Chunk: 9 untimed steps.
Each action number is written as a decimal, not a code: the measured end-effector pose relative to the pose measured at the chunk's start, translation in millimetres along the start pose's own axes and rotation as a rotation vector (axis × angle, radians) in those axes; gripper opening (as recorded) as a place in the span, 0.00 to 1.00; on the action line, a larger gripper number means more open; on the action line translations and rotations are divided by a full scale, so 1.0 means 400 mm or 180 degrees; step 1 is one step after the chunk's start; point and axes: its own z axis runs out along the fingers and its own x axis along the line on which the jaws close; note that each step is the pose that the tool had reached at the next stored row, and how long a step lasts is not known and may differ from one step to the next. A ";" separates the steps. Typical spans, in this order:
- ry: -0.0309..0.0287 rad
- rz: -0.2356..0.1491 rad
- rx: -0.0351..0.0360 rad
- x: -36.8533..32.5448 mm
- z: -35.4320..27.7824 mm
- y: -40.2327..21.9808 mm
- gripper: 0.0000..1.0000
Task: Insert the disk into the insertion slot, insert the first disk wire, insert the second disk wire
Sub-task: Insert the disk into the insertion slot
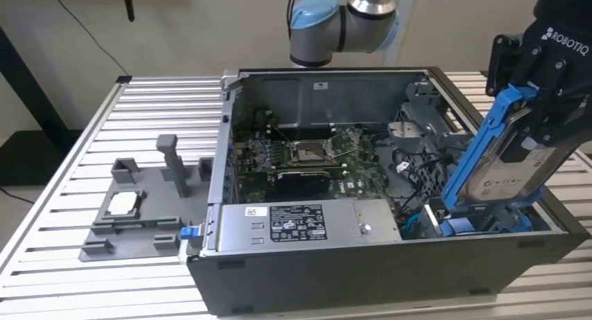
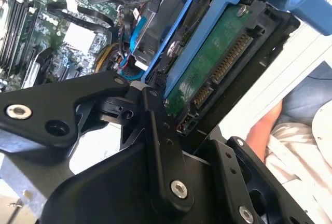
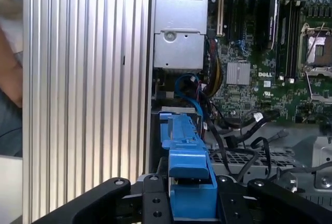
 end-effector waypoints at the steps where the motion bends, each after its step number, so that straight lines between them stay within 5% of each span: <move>1: 0.0001 0.0000 0.0000 0.000 0.003 0.000 0.33; 6: -0.0001 0.0000 0.0000 -0.002 0.023 -0.001 0.33; 9: -0.0030 0.0003 0.0001 -0.002 0.030 -0.001 0.33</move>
